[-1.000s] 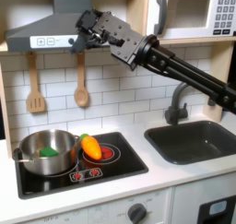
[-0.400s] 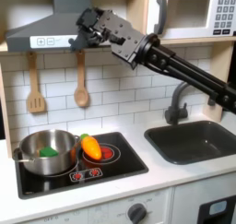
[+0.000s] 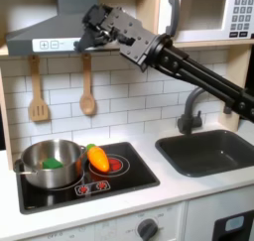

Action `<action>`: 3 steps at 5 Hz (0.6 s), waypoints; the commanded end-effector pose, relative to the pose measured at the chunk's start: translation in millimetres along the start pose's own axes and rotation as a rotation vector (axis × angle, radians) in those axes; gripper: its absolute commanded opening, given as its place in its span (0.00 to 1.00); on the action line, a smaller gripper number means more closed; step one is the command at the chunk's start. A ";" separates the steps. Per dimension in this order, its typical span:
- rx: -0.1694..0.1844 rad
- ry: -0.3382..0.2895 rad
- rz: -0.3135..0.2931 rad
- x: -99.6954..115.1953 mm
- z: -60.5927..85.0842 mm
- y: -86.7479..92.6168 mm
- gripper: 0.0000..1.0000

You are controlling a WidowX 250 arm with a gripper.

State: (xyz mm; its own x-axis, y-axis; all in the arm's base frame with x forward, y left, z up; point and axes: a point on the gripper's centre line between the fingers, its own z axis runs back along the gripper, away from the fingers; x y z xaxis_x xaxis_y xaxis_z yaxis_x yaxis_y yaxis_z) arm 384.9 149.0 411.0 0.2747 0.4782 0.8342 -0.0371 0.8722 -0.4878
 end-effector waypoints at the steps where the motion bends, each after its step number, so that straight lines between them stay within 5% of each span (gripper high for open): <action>1: 0.009 -0.004 0.004 2.2 -2.2 3.3 0.00; 3: 0.024 0.000 0.002 2.5 -7.4 8.3 0.00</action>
State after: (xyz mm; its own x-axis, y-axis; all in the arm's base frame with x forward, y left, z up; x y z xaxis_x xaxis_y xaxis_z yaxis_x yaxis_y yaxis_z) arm 392.5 157.7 405.7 0.2772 0.4777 0.8337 -0.0631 0.8748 -0.4803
